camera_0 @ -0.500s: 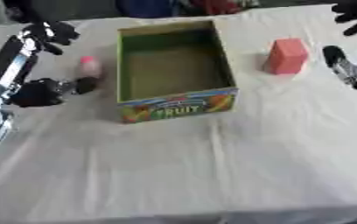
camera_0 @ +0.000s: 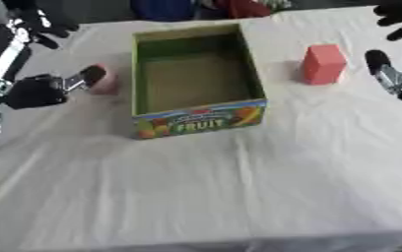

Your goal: Pick up objects on the table and place them in the box.

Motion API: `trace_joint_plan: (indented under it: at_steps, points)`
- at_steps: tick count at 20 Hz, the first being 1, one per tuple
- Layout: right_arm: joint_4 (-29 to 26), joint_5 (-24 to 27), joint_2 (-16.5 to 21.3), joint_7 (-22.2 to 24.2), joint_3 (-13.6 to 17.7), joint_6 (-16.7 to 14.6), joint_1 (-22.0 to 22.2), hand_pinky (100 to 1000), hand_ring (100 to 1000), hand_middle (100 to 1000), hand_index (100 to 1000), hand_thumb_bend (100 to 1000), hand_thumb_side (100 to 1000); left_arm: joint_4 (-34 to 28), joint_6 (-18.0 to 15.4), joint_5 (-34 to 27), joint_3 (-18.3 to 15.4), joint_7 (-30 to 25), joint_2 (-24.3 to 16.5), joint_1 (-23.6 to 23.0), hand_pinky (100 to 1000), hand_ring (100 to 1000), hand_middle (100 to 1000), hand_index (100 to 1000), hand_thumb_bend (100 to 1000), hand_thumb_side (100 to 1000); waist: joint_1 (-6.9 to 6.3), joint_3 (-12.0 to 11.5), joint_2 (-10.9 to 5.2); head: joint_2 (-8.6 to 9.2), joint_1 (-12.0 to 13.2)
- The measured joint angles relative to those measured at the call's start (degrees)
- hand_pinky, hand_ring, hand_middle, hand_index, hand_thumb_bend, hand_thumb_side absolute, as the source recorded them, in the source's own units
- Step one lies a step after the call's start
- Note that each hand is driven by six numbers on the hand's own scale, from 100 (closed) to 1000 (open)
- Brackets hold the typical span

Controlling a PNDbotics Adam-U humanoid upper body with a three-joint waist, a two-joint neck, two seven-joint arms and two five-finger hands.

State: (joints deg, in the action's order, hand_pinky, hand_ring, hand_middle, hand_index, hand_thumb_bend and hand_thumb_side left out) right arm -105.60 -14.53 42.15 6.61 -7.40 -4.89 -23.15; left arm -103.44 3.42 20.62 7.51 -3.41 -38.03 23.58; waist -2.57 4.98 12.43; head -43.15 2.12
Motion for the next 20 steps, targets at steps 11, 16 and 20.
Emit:
trace_joint_plan:
  at_steps: [11,16,20]
  points:
    - [0.3,0.6,0.1,0.5,0.0,-0.2,0.1,713,827,842,887,153,493,13.1,1.7,0.6,1.8,-11.9,-7.8,10.0,713,765,784,788,683,608,-0.09,0.9,-0.72,0.46,0.0]
    - [0.5,1.1,0.2,0.9,-0.1,-0.3,0.6,712,826,842,887,142,502,22.8,2.1,6.1,2.8,-17.0,-8.2,17.3,708,756,772,797,828,651,-0.19,0.9,-1.26,0.4,0.0]
    - [0.8,1.5,0.5,1.2,-0.1,-0.4,1.0,711,824,842,887,133,508,30.3,1.5,13.6,2.9,-19.5,-6.0,22.0,700,740,749,790,830,650,-0.25,0.8,-1.6,0.29,0.0]
